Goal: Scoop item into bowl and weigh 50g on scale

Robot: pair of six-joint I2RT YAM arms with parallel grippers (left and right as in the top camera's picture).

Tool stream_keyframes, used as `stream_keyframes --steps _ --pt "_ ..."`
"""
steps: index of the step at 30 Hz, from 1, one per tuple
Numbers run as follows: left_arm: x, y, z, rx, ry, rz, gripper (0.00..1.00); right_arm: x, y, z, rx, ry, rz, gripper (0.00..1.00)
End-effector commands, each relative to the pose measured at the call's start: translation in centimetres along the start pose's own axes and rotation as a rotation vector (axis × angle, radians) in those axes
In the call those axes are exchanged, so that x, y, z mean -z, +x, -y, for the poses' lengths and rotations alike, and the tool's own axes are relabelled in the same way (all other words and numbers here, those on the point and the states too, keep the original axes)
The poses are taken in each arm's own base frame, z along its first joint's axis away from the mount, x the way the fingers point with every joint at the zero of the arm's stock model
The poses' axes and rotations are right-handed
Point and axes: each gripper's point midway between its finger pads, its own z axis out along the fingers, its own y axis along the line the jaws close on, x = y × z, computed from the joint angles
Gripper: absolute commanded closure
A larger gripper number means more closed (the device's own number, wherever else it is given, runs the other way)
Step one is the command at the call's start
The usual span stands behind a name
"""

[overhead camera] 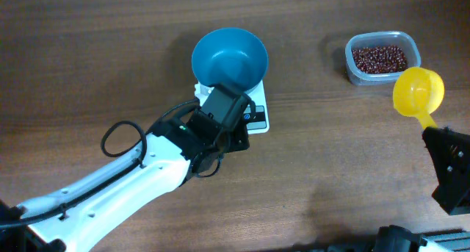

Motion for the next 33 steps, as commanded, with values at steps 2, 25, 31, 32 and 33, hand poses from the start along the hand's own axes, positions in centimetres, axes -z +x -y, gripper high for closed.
stream_keyframes --steps 2,25,31,32,33 --pt "-0.8 -1.3 -0.5 -0.007 -0.052 0.067 1.00 0.2 -0.7 0.1 -0.015 0.007 0.023 0.96" --pt "-5.4 -2.9 1.7 -0.077 0.015 0.156 1.00 0.2 -1.0 0.3 -0.015 0.023 0.043 0.96" --pt "-6.9 -2.4 1.2 -0.077 -0.006 0.151 1.00 0.2 -1.0 0.3 -0.015 0.023 0.043 0.96" --pt "-7.3 -2.2 1.1 -0.079 -0.012 0.145 1.00 0.2 -1.0 0.3 -0.015 0.023 0.043 0.96" --pt "-7.6 -2.0 0.9 -0.080 -0.018 0.138 1.00 0.2 -1.0 0.3 -0.015 0.023 0.043 0.96"
